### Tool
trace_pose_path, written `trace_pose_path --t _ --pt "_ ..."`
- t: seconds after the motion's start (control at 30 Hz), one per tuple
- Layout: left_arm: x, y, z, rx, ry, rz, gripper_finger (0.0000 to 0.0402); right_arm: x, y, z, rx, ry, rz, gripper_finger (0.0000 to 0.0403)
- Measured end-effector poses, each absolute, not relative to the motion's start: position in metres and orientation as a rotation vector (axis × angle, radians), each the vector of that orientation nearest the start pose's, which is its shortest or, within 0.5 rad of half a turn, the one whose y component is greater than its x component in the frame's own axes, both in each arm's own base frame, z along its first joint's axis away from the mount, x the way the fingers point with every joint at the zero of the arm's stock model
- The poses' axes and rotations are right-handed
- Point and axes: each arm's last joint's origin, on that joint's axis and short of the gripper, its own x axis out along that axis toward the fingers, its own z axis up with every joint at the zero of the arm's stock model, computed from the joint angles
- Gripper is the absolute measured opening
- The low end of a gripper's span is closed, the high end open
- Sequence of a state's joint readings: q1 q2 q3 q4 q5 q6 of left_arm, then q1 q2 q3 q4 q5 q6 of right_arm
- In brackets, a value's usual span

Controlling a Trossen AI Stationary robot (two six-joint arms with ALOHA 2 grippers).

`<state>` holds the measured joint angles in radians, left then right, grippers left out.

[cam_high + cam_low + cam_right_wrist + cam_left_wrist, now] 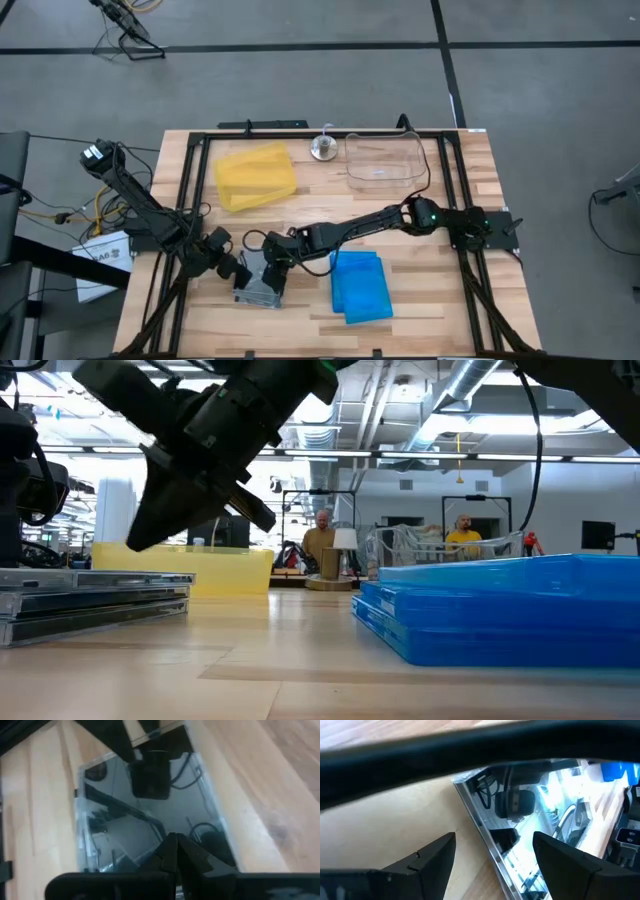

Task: Pick & place jewel cases by type
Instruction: Put the top black CD case into the yellow bin

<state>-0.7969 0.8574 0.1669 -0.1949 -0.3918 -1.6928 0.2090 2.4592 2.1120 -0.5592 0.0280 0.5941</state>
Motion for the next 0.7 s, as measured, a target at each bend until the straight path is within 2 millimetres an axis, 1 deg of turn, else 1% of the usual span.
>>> trace_pose_path --t 0.17,0.3,0.5,0.7 --pt "0.102 -0.088 0.12 -1.086 0.808 0.313 0.0261 0.523 0.109 0.166 0.464 0.951 -0.071 0.0" --pt "0.102 -0.088 0.12 -1.084 0.808 0.312 0.0261 0.52 0.117 0.165 0.469 0.972 -0.038 0.0" --pt "0.102 -0.088 0.12 -1.083 0.808 0.311 0.0261 0.512 0.126 0.161 0.464 1.054 -0.059 0.0" --pt "0.102 -0.088 0.12 -1.081 0.81 0.31 0.0261 0.505 0.137 0.16 0.452 1.095 -0.058 0.0"
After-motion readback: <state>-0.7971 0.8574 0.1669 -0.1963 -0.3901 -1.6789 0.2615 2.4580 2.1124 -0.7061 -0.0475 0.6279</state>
